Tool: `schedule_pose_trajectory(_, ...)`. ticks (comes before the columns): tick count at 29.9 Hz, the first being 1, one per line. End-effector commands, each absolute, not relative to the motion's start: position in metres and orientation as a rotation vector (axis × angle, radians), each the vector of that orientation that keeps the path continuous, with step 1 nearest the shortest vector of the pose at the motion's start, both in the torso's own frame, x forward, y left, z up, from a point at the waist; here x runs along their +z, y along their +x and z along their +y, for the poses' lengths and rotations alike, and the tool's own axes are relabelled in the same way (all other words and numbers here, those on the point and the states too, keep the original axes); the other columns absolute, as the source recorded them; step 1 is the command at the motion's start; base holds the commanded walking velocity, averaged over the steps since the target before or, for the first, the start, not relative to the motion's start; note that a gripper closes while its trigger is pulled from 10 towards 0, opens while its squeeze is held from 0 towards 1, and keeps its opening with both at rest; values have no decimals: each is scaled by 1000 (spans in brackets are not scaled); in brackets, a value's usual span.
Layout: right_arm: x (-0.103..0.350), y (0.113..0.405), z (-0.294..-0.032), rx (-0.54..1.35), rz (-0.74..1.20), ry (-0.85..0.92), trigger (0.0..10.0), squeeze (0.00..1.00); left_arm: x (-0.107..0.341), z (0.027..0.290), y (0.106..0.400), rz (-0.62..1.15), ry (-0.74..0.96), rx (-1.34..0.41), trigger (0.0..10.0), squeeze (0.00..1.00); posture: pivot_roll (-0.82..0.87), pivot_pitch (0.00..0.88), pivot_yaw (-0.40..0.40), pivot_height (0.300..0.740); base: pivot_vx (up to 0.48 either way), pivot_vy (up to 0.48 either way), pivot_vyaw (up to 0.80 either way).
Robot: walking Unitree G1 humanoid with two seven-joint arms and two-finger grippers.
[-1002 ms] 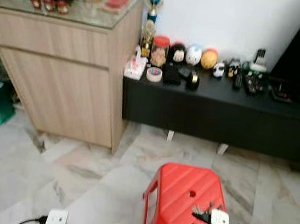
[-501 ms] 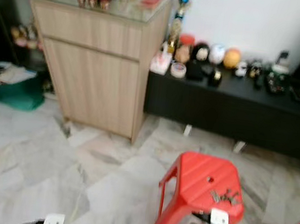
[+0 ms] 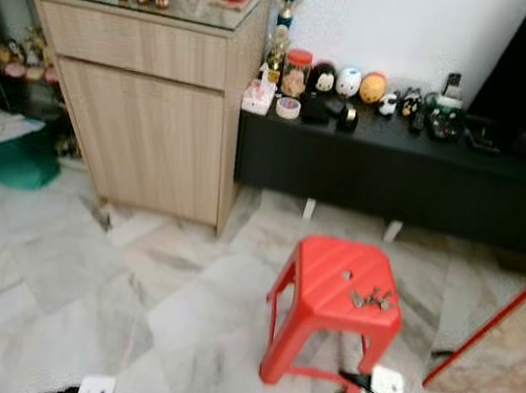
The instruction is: Hang keys on a hook
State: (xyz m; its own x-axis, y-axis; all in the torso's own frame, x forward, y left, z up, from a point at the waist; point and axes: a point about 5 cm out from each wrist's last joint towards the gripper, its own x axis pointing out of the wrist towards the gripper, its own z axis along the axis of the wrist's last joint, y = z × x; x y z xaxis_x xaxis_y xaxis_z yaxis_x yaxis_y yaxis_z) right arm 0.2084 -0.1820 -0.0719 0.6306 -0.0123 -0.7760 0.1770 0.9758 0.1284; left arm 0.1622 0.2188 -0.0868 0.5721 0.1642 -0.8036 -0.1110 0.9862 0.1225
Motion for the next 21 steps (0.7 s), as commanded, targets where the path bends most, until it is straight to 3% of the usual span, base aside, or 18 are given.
schedule_pose_trajectory(1,-74,203,-190,-137,895,203,10000,0,-89,214,160,959,63,150,10000,0,88,0,-49,740,0,0,0)
schedule_pose_trajectory(14,-74,203,-189,-150,898,209,10000,0,-87,212,165,937,75,128,10000,0,90,0,-49,740,0,0,0)
schedule_pose_trajectory(21,-74,203,-189,-145,900,206,10000,0,-87,212,165,935,75,131,10000,0,91,0,-51,740,0,-291,0)
